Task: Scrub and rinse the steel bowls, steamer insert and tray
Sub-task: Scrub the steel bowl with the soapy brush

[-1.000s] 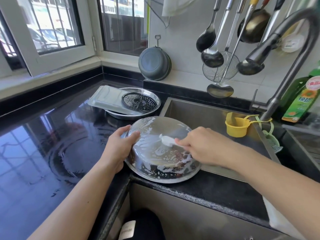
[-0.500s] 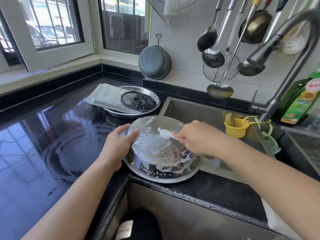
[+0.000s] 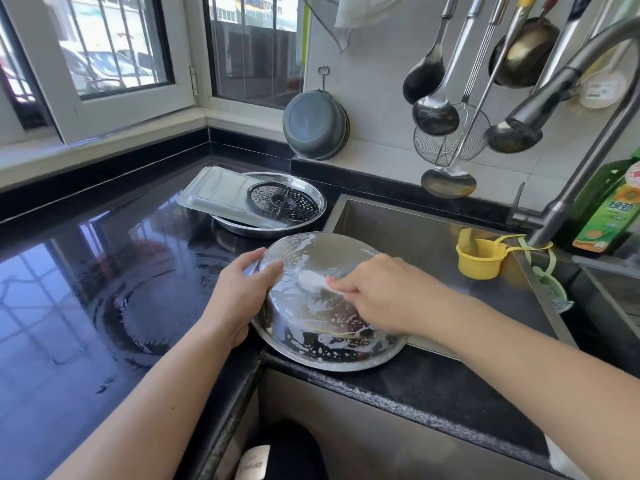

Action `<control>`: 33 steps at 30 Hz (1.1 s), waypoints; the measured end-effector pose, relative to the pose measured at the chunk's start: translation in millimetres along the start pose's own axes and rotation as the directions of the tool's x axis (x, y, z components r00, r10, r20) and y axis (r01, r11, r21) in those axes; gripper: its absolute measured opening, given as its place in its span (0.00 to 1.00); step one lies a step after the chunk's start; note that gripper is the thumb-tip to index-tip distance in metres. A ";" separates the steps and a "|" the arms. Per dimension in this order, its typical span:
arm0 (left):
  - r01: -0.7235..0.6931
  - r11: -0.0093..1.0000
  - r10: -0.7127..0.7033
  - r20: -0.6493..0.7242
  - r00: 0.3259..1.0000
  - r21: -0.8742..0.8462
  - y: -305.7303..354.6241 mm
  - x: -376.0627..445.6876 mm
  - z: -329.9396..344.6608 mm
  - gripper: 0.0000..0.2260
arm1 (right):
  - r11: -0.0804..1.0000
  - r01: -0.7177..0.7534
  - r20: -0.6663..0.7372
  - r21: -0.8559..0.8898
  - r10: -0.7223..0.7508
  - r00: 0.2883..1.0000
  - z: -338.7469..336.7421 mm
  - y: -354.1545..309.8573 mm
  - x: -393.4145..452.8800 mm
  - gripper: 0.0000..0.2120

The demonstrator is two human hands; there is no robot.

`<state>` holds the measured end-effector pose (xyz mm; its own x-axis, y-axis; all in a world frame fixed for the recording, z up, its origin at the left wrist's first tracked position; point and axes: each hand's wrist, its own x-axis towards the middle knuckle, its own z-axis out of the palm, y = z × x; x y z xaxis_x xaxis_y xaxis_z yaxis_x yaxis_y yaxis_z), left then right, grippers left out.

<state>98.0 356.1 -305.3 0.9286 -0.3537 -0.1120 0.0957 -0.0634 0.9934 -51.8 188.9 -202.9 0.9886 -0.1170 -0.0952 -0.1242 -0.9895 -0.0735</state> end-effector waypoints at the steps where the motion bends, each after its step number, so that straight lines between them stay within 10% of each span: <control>1: -0.002 1.000 0.002 0.004 1.000 0.000 0.1 -0.3 -0.2 0.34 | 0.998 -0.058 -0.024 0.002 0.058 0.998 -0.9 8.8 7.5 0.23; 21: 0.025 1.000 -0.025 0.000 1.000 0.011 5.1 -4.3 0.0 0.34 | 0.981 -0.196 -0.047 0.008 0.196 0.979 -16.0 21.6 40.6 0.17; 25: 0.020 1.000 -0.020 0.004 1.000 0.005 4.0 -5.1 1.1 0.29 | 0.997 -0.020 0.057 0.075 0.016 0.998 -8.3 -0.2 34.9 0.18; 30: 0.022 1.000 -0.022 0.007 1.000 0.002 4.4 -4.5 1.4 0.33 | 0.977 -0.211 -0.062 -0.016 0.210 0.976 -15.4 22.8 55.6 0.18; 33: 0.016 1.000 -0.016 0.006 1.000 -0.003 3.9 -5.7 1.5 0.34 | 0.998 -0.046 0.044 0.036 0.044 0.998 -10.8 3.7 57.3 0.18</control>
<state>92.5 356.5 -300.9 0.9248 -0.3583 -0.1281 0.1117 -0.0661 0.9915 5.3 177.6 -197.9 0.9774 -0.1567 -0.1420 -0.1722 -0.9795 -0.1044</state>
